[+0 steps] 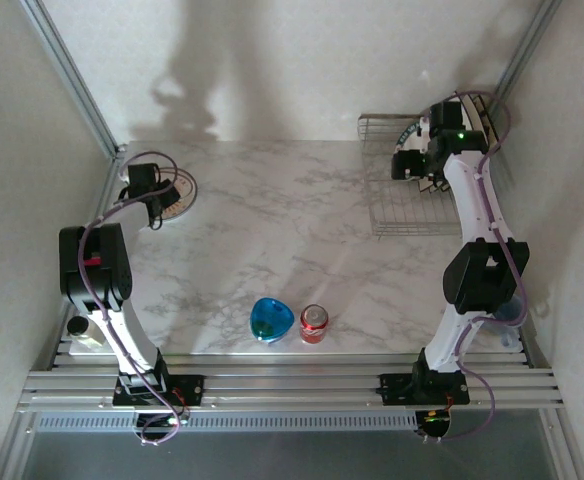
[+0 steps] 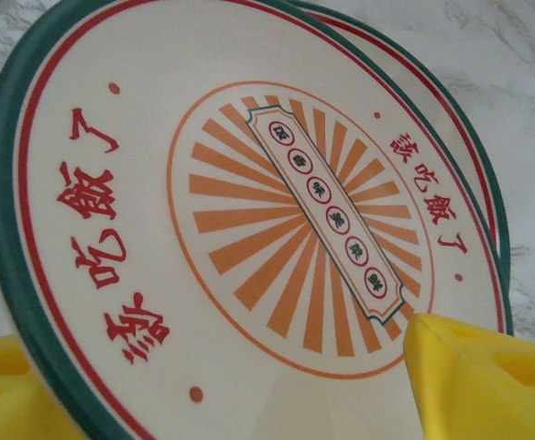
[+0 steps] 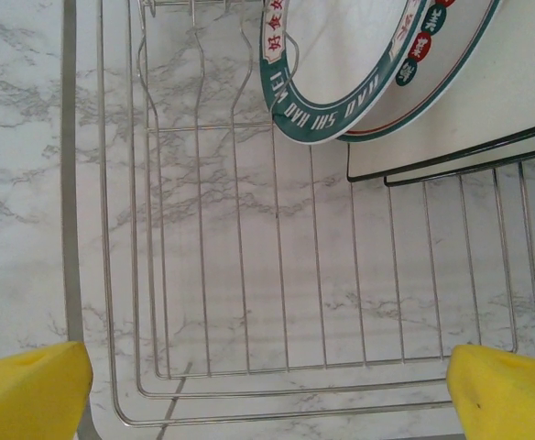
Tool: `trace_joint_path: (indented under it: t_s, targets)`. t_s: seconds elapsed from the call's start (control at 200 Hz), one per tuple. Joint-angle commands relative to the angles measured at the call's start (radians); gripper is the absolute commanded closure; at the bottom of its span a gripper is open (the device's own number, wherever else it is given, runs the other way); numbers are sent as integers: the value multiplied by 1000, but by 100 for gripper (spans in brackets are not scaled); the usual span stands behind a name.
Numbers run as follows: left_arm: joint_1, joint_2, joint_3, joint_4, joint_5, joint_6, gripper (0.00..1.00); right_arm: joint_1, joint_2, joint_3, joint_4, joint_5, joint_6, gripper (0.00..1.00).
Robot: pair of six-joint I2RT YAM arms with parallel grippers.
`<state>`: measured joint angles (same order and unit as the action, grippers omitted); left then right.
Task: Unload the plates from the dish rack
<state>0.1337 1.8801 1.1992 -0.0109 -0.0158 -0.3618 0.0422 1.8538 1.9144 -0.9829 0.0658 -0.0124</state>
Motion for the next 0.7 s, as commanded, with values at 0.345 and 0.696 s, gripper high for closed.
trace_joint_path:
  t_s: [0.345,0.696]
  targets:
    - [-23,-19,-6,-70,-48,66,22,7,-42,-18,17,-15,-10,1]
    - [-23,4,-19,-87,-36,87,20,10,-41,-25,27,-18,-9,1]
